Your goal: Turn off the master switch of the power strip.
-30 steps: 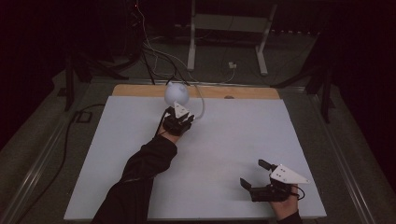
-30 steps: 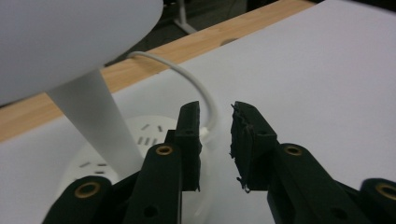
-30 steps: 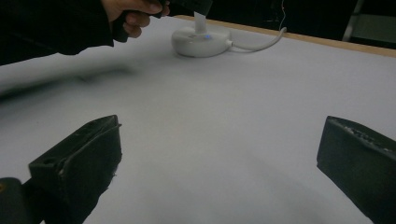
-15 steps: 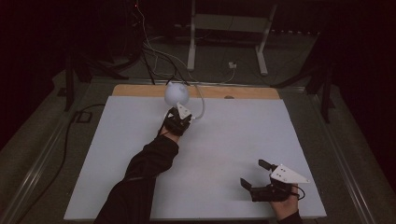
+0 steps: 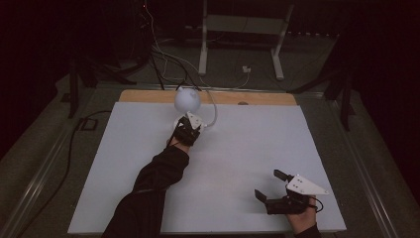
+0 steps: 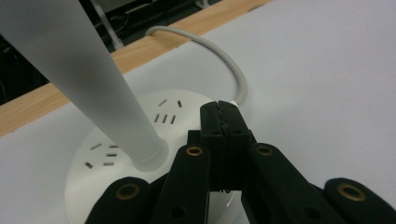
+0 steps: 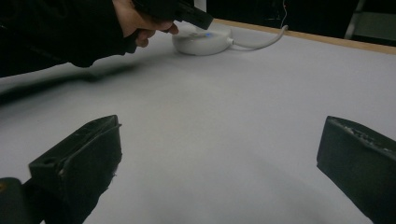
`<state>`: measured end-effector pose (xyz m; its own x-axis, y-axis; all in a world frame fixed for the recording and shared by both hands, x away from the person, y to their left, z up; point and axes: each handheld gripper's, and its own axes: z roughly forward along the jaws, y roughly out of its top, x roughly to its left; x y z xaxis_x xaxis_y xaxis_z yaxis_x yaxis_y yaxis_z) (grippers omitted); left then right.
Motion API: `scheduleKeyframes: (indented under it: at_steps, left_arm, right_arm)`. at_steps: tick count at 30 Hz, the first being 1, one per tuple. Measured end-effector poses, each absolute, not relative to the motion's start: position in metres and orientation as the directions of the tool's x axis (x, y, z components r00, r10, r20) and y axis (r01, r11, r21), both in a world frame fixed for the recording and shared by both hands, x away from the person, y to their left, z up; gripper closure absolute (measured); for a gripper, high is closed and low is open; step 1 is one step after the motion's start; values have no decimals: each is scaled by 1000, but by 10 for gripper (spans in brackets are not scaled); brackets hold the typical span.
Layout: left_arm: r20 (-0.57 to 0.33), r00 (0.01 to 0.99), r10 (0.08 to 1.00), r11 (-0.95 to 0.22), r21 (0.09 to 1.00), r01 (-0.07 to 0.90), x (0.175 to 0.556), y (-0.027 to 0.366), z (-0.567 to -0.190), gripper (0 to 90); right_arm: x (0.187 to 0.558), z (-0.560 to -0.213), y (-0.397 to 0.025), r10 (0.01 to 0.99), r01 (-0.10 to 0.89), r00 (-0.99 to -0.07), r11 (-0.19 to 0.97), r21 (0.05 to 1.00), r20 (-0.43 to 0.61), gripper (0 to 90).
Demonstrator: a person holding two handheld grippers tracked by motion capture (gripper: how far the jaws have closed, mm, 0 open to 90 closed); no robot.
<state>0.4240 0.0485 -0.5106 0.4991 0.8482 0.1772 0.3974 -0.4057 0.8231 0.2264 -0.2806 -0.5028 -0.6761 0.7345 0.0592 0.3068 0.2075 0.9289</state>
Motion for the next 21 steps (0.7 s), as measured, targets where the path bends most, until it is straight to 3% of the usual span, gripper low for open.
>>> scheduleKeyframes:
  at_steps: [21]
  left_arm:
    - [244,479,843,-458,793,402,426,44,-519,900]
  right_arm:
    - [227,-503,-280,733,310,-678,209,927,61,0]
